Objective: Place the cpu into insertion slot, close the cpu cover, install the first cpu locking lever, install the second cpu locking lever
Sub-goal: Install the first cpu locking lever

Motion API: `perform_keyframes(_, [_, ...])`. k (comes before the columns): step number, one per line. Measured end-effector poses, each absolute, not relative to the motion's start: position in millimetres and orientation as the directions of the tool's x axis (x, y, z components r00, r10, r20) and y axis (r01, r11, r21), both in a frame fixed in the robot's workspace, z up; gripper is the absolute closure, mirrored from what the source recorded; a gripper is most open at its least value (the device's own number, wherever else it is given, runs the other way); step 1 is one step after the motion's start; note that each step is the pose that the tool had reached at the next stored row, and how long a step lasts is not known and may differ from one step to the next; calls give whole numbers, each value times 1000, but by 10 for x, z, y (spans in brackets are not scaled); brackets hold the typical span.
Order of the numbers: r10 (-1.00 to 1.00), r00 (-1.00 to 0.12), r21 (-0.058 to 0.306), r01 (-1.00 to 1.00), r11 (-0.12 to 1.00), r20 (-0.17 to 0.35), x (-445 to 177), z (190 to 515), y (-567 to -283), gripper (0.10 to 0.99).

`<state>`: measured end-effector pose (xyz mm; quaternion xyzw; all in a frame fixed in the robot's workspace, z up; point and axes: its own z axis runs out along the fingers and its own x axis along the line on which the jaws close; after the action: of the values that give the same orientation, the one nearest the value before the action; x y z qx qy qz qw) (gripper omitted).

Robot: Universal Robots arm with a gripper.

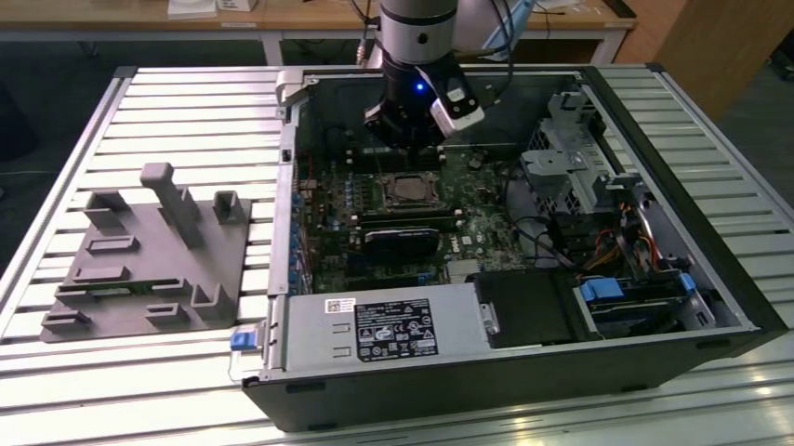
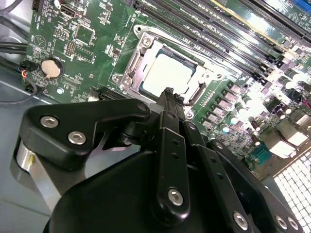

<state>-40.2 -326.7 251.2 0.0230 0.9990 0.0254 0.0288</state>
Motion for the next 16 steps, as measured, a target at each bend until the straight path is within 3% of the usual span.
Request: perform_keyframes(16, [48,-997,52,45,998,-56,-543,2513,-3267,980])
